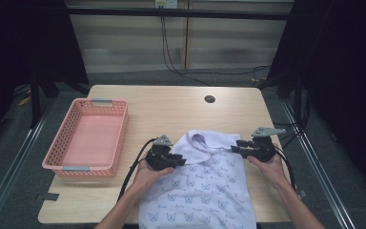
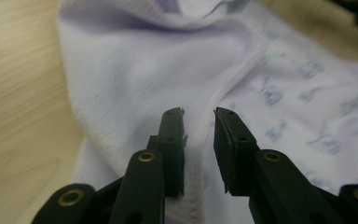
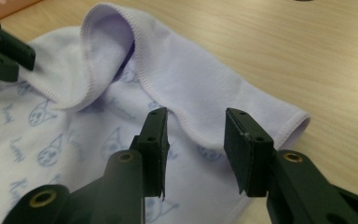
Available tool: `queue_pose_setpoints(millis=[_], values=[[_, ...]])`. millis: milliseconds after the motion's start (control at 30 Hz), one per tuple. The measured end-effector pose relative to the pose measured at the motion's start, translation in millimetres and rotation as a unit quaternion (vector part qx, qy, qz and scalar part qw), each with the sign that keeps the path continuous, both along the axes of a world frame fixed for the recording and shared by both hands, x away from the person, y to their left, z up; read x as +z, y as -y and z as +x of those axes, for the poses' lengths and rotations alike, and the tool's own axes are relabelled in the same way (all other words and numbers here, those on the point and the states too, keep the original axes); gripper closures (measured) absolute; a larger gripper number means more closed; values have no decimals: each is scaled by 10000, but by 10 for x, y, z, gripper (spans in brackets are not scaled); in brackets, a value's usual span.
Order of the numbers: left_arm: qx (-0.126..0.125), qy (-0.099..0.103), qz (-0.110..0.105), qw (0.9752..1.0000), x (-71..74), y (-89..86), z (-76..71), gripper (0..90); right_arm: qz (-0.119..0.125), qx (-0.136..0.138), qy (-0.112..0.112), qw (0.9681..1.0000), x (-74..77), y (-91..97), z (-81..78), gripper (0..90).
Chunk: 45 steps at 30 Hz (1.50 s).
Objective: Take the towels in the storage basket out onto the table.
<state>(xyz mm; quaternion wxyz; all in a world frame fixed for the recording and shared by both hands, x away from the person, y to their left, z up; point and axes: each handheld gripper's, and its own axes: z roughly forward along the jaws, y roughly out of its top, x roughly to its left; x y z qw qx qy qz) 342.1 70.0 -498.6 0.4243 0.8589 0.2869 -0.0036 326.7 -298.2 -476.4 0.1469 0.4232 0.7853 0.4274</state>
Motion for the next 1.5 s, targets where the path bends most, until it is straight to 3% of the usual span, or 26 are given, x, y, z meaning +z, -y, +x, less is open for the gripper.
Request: queue_pose_setpoints(millis=[33, 100, 200, 333, 433, 533, 567, 633, 767, 833, 933, 1000, 1067, 1133, 1233, 1300, 1367, 1400, 1467, 1500], values=[[-22, -18, 71, 10000, -25, -12, 5, 732, 28, -72, -38, 10000, -23, 15, 28, 552], [-17, -23, -22, 10000, -46, -49, 3, 748, -55, -106, -63, 9999, -71, 35, 60, 536], [-56, 12, 47, 10000, -38, -72, 8, 751, -131, -36, -130, 9998, -142, 42, 90, 513], [-21, -66, -44, 10000, -54, -132, 19, 751, -331, 8, -61, 9994, -238, -21, 139, 504], [-56, -65, -46, 10000, -55, -143, 24, 751, -490, -8, -144, 9987, -318, -77, 174, 514], [-50, -46, -51, 10000, -55, -150, 18, 750, -448, -134, -231, 9986, -305, -96, 164, 695], [-67, -44, -40, 10000, -52, -165, 20, 748, -332, -74, -317, 9989, -305, -94, 146, 737], [-31, -77, -31, 10000, -47, -215, 19, 745, -338, 0, -432, 9985, -287, -98, 100, 815], [-56, -103, 76, 9999, -17, -354, -26, 739, -219, 364, -630, 9971, -233, -124, -95, 836], [-22, -79, 134, 9999, 9, -368, -48, 711, -275, 471, -667, 9963, -229, -137, -191, 827], [-264, 93, -112, 9995, 140, -216, -119, 677, -189, 504, -603, 9967, -189, -131, -248, 809], [-374, 113, -119, 9992, 164, -130, -135, 640, -114, 483, -578, 9971, -172, -121, -237, 815], [-583, 193, -101, 9981, 169, 138, -175, 586, 79, 394, -491, 9980, -142, -93, -162, 816], [-688, 172, -196, 9973, 149, 273, -190, 525, 158, 339, -463, 9982, -117, -84, -133, 811], [-666, 218, -104, 9975, 115, 425, -191, 474, 292, 292, -360, 9985, -82, -65, -99, 822], [-567, 304, 17, 9979, 66, 499, -179, 493, 322, 277, -340, 9985, -65, -60, -86, 840], [-559, 342, 81, 9978, 10, 550, -175, 588, 387, 284, -320, 9983, -48, -50, -81, 869], [-589, 388, 103, 9975, -6, 556, -178, 678, 390, 276, -315, 9984, -38, -51, -83, 872], [-622, 334, -94, 9975, -2, 525, -162, 842, 419, 316, -278, 9982, -24, -42, -88, 874], [-574, 308, -148, 9978, 16, 501, -152, 877, 440, 274, -279, 9983, -12, -37, -96, 874]])
